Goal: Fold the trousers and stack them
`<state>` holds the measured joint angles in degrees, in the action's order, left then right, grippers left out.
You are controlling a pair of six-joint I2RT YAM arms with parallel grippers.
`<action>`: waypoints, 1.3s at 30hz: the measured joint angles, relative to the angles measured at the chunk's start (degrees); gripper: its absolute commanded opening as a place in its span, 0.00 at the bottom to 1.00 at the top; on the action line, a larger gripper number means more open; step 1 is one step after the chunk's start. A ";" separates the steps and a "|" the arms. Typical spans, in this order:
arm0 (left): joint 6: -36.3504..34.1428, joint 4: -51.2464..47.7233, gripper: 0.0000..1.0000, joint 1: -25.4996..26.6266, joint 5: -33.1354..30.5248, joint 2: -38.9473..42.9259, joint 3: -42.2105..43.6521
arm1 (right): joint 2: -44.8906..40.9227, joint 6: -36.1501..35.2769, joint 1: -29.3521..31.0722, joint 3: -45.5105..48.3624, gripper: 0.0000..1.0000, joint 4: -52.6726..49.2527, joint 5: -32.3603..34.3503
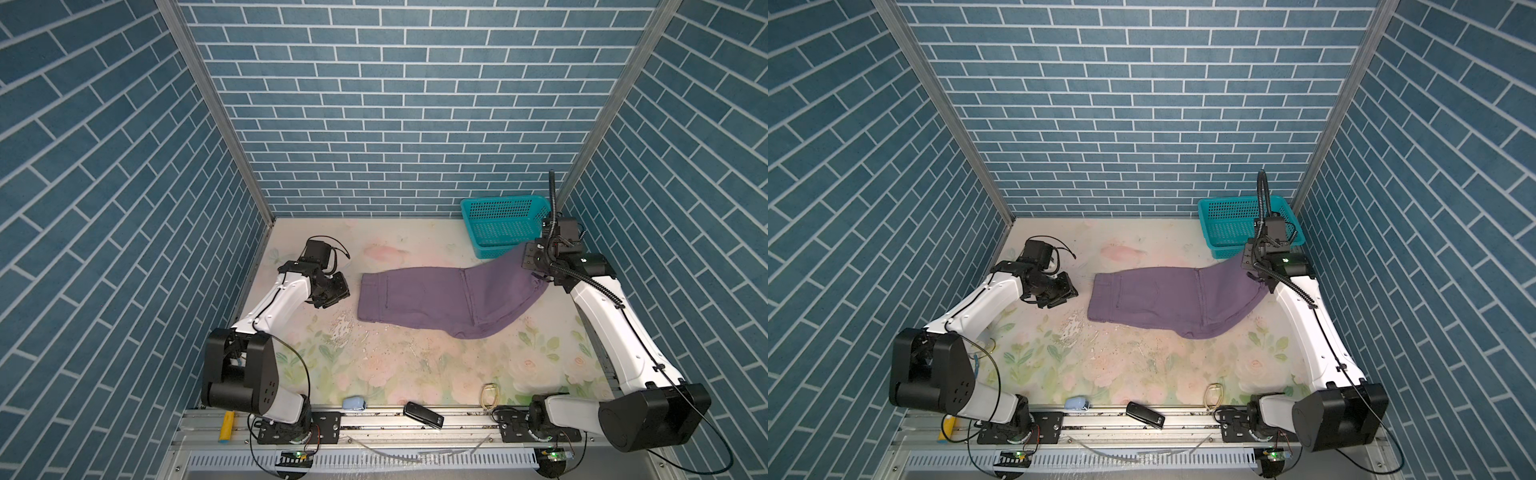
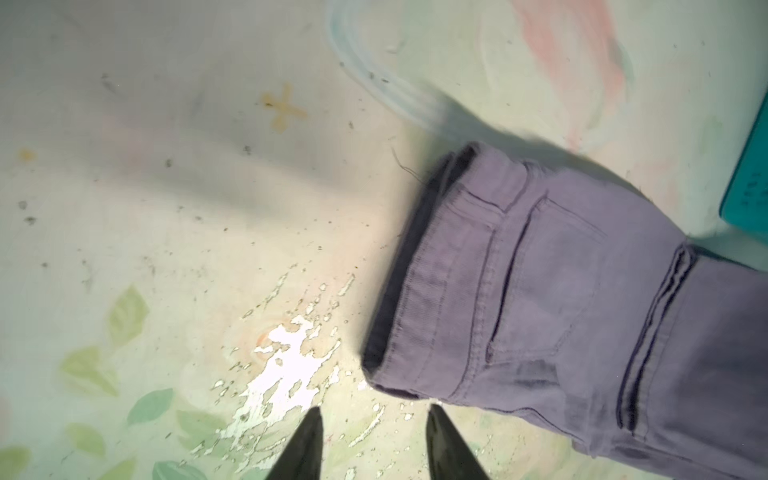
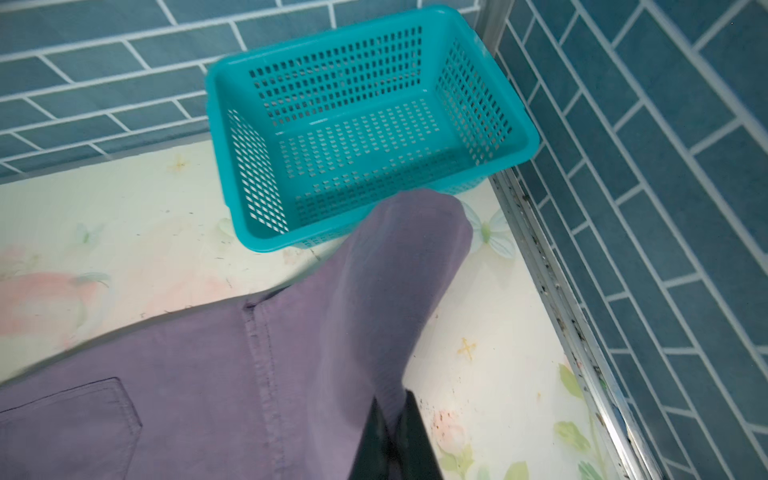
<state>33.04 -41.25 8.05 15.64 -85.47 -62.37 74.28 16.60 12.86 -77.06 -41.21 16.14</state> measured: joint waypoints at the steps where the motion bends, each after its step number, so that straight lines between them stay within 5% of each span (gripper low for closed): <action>1: -0.09 -0.22 0.33 -0.24 -0.20 -0.26 0.02 | 0.87 0.00 2.21 -0.92 0.00 -0.07 0.24; 17: 2.19 7.74 0.32 0.00 4.98 -6.88 7.02 | 25.62 4.39 27.78 -16.11 0.00 -0.13 0.61; 39: 3.82 16.61 0.31 2.60 8.33 -12.17 8.96 | 41.90 8.22 39.60 -30.45 0.00 -1.42 -6.03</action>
<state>36.86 -24.64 10.66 23.97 -97.65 -53.41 116.18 24.82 52.47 -107.50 -42.63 10.11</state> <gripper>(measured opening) 0.316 0.059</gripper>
